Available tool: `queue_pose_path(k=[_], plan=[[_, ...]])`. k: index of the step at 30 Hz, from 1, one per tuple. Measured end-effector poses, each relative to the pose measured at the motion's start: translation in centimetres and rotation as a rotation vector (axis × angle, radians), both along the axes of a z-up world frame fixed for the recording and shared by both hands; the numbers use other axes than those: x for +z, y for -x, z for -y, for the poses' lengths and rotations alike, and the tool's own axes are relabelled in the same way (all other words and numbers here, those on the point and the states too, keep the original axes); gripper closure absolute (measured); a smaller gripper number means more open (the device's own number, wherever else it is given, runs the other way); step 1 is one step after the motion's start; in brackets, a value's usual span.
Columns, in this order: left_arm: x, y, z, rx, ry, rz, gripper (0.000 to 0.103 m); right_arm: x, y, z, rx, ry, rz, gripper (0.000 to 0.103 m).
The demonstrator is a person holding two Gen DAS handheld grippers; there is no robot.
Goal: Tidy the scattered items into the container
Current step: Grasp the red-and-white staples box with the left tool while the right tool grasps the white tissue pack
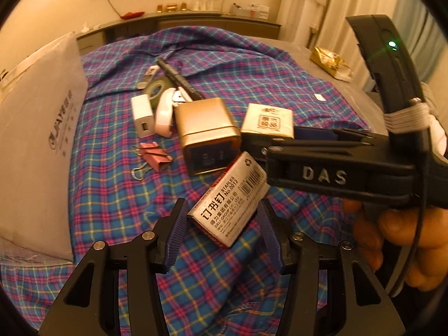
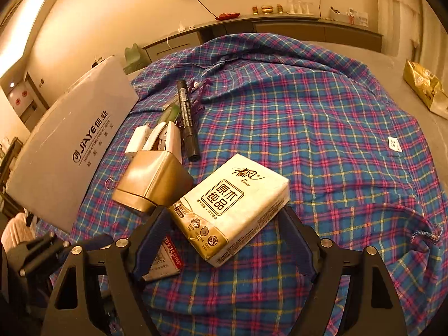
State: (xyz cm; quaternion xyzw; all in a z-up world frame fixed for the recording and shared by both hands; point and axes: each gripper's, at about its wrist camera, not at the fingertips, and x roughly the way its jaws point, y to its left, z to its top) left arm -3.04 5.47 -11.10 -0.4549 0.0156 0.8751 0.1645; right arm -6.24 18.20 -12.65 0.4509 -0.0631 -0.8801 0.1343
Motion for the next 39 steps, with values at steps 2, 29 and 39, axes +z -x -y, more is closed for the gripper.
queue_pose_path(k=[2, 29, 39], plan=[[0.1, 0.0, -0.3, -0.016, -0.024, -0.004, 0.049, -0.1, 0.1, -0.4, -0.007, 0.007, 0.008, 0.039], [-0.7, 1.8, -3.2, -0.113, -0.102, 0.019, 0.063, 0.2, 7.3, 0.5, -0.004, -0.001, 0.082, 0.045], [1.2, 0.9, -4.9, -0.155, -0.103, -0.014, 0.074, 1.8, 6.0, -3.9, -0.067, 0.171, 0.045, 0.061]])
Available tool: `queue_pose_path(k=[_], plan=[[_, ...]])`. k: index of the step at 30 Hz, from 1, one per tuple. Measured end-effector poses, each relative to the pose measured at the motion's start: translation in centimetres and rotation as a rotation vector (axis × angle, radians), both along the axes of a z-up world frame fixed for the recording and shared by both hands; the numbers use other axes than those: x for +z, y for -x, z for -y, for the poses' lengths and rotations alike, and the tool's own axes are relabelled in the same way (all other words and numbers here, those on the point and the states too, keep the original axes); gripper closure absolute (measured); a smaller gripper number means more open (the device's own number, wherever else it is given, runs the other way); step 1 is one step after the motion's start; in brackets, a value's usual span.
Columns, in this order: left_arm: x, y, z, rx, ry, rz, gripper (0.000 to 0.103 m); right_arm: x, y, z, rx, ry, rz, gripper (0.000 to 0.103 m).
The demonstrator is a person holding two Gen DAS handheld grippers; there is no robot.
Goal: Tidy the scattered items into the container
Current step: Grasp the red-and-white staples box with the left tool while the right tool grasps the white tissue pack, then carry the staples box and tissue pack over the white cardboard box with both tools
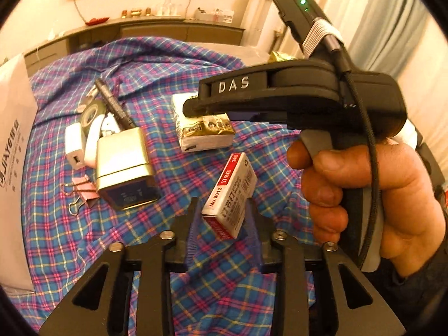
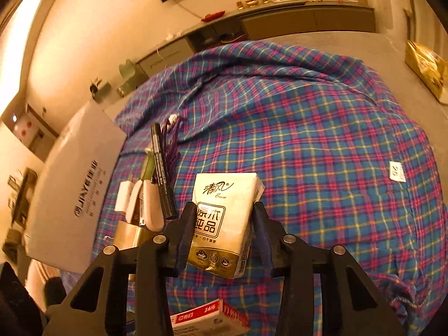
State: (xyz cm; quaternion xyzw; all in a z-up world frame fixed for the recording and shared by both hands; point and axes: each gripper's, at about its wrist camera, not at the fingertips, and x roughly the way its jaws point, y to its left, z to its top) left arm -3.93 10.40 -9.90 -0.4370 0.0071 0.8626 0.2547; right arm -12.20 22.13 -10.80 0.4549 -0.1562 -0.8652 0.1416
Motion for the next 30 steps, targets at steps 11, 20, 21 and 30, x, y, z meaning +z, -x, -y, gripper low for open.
queue_pose_path(k=[11, 20, 21, 30], plan=[[-0.2, 0.5, -4.1, -0.006, 0.106, -0.024, 0.069, 0.8, -1.6, -4.1, -0.090, 0.052, -0.008, 0.061], [-0.2, 0.4, -4.9, 0.040, 0.132, 0.006, 0.088, 1.2, -2.7, -4.6, -0.081, 0.080, -0.019, 0.061], [0.1, 0.3, -4.7, 0.052, 0.132, 0.003, 0.088, 1.3, -2.8, -4.5, -0.078, 0.082, -0.022, 0.061], [2.9, -1.2, -0.9, 0.149, 0.099, -0.039, 0.088, 1.7, -5.1, -2.6, -0.019, 0.089, -0.037, 0.061]])
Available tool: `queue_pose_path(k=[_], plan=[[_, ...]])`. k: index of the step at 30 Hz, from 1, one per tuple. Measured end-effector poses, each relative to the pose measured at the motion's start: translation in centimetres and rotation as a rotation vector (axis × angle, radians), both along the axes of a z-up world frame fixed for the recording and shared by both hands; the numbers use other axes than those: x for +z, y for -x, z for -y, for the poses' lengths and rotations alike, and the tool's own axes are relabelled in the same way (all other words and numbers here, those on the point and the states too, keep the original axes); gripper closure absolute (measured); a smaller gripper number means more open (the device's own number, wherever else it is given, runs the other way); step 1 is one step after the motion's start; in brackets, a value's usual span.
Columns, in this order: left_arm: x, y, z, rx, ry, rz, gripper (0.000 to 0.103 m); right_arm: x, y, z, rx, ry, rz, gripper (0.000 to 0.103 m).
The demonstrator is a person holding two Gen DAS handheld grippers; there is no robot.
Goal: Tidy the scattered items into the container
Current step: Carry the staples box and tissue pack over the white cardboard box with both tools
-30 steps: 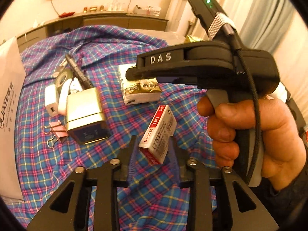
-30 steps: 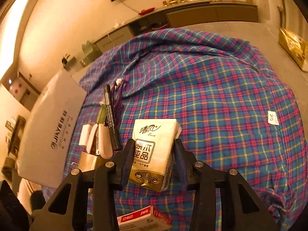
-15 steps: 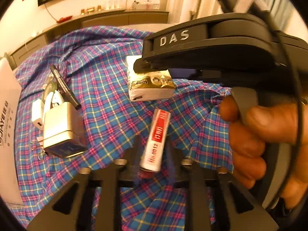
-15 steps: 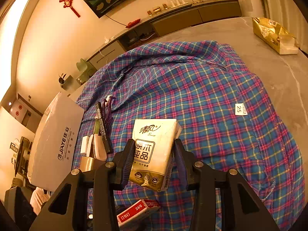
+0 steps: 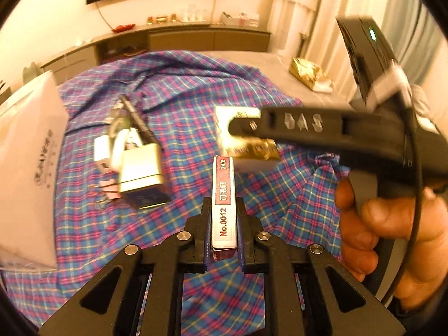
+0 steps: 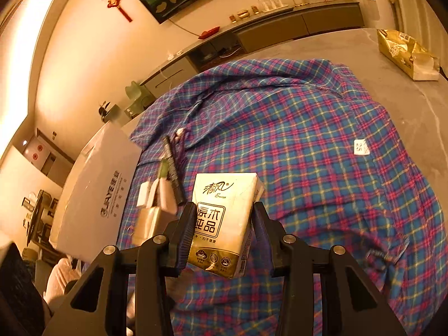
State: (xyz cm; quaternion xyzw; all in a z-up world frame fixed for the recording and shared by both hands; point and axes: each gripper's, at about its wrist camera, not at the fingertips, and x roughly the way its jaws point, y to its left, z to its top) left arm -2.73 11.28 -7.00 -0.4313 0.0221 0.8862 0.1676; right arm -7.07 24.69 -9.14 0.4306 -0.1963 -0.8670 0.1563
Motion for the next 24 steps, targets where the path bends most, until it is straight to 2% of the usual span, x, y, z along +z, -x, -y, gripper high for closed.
queue_pose_path(k=[13, 24], plan=[[2.8, -2.3, 5.2, 0.070, -0.081, -0.052, 0.088, 0.8, -3.4, 4.2, 0.071, -0.013, -0.011, 0.061], [4.3, -2.3, 8.9, 0.126, -0.122, -0.089, 0.088, 1.9, -4.8, 6.7, 0.106, -0.005, -0.009, 0.061]])
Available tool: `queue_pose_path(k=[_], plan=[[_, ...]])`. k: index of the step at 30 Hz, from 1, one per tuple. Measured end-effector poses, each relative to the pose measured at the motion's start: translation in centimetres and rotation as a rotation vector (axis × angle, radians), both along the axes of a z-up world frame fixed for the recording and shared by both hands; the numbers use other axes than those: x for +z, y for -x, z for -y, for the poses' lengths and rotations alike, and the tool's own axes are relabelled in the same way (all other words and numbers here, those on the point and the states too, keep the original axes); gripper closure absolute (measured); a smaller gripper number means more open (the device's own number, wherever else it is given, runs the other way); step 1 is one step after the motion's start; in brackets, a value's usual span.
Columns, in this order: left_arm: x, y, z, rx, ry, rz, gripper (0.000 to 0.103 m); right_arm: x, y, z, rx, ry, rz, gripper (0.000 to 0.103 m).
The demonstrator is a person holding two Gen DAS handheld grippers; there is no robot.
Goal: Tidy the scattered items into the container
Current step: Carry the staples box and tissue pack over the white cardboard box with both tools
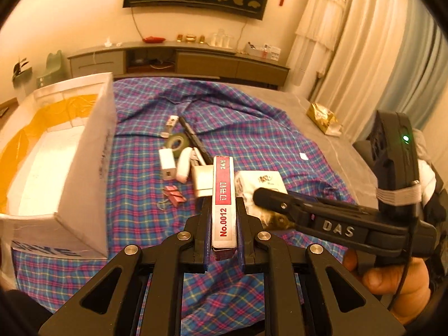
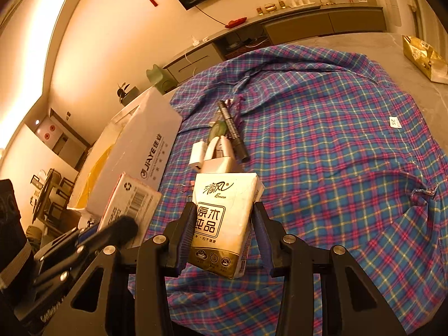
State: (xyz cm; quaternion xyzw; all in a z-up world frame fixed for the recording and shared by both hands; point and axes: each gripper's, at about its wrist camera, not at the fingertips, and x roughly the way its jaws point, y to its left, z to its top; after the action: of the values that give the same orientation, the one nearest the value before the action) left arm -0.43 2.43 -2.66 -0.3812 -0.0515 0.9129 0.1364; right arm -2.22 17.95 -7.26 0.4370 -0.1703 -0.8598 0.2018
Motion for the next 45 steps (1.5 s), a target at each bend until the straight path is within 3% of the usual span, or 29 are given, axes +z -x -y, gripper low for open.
queue_pose_path(k=[14, 45], plan=[[1.4, 0.4, 6.1, 0.127, -0.024, -0.012, 0.088, 3.2, -1.0, 5.6, 0.107, -0.042, -0.060, 0.060], [4.2, -0.3, 14.3, 0.212, -0.137, -0.072, 0.088, 8.8, -2.3, 14.7, 0.258, -0.104, -0.177, 0.060]])
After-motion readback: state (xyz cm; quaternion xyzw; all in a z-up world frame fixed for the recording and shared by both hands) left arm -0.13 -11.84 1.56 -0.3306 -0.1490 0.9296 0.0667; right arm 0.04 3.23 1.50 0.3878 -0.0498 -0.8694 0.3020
